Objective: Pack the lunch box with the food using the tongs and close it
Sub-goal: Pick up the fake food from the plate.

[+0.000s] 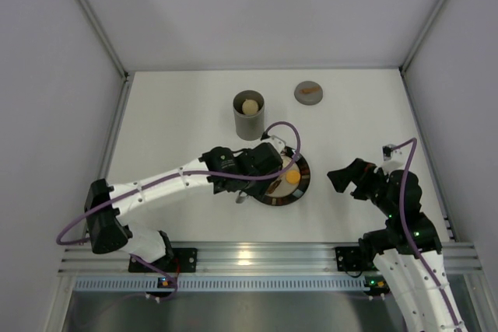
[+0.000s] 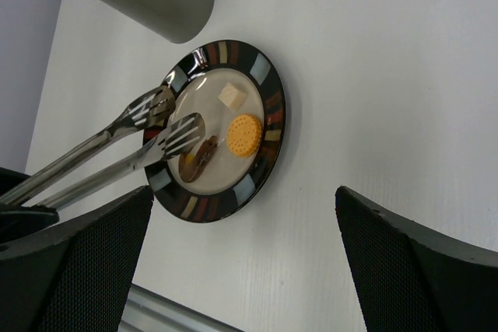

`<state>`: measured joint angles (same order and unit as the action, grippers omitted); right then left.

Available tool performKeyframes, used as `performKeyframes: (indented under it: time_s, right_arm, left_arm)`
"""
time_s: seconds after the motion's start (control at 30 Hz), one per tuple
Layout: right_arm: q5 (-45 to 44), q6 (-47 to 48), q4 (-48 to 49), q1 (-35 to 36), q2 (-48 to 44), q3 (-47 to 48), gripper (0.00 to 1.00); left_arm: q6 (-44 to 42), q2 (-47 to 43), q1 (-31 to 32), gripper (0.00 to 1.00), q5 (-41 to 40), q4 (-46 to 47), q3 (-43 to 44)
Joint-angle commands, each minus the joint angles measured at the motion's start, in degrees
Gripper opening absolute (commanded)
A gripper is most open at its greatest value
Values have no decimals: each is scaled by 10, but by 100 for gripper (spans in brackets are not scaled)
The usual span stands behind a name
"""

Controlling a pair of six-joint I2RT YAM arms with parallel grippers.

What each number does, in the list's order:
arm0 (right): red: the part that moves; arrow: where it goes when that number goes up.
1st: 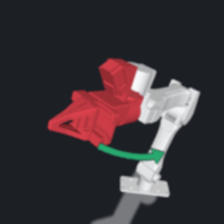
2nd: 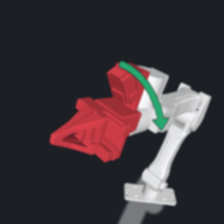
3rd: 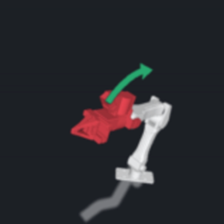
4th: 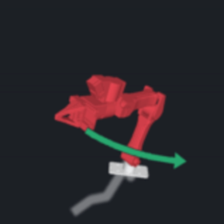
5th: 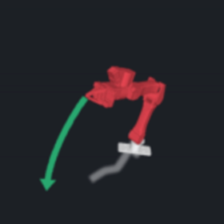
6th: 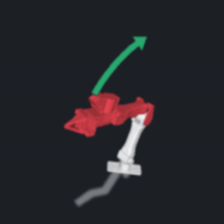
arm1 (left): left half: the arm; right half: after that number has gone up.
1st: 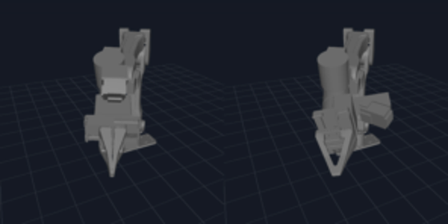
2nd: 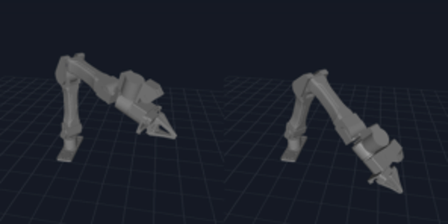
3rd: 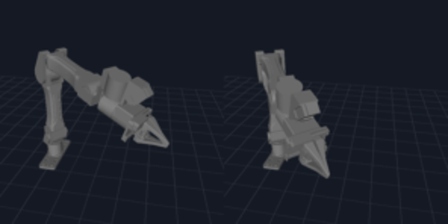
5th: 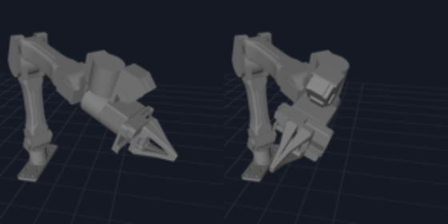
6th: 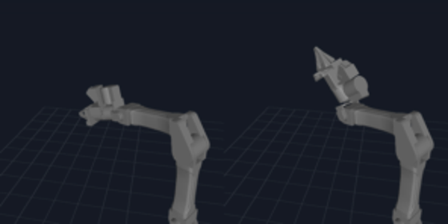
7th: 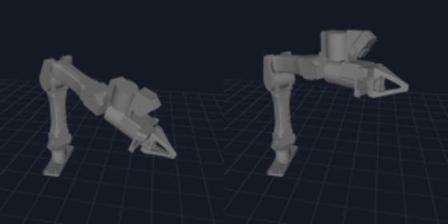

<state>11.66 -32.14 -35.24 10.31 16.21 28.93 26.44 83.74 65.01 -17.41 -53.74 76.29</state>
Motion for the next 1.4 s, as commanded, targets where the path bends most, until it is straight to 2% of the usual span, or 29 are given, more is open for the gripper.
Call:
performKeyframes:
  time_s: [0.0, 0.5, 0.63, 0.8, 0.93, 1.3, 1.37]
  right_arm:
    - [-1, 0, 9, -6, -6, 7, 99]
    - [-1, 1, 11, -6, 1, 15, 99]
    - [-1, 1, 11, -6, 3, 17, 99]
    - [-1, 2, 11, -6, 3, 16, 99]
    - [-1, 1, 11, -6, 1, 14, 100]
    - [-1, 1, 8, -6, -4, 11, 99]
    - [-1, 1, 7, -6, -5, 10, 99]
  left_arm:
    - [14, -23, 5, 54, -4, 28, -8]
    - [13, -7, 35, 52, 11, 32, -50]
    - [9, 1, 37, 47, 16, 35, -51]
    - [8, 4, 39, 35, 16, 32, -53]
    - [9, 3, 39, 31, 13, 30, -51]
    - [8, 7, 39, 29, 6, 23, -43]
    - [8, 6, 39, 31, 6, 22, -43]
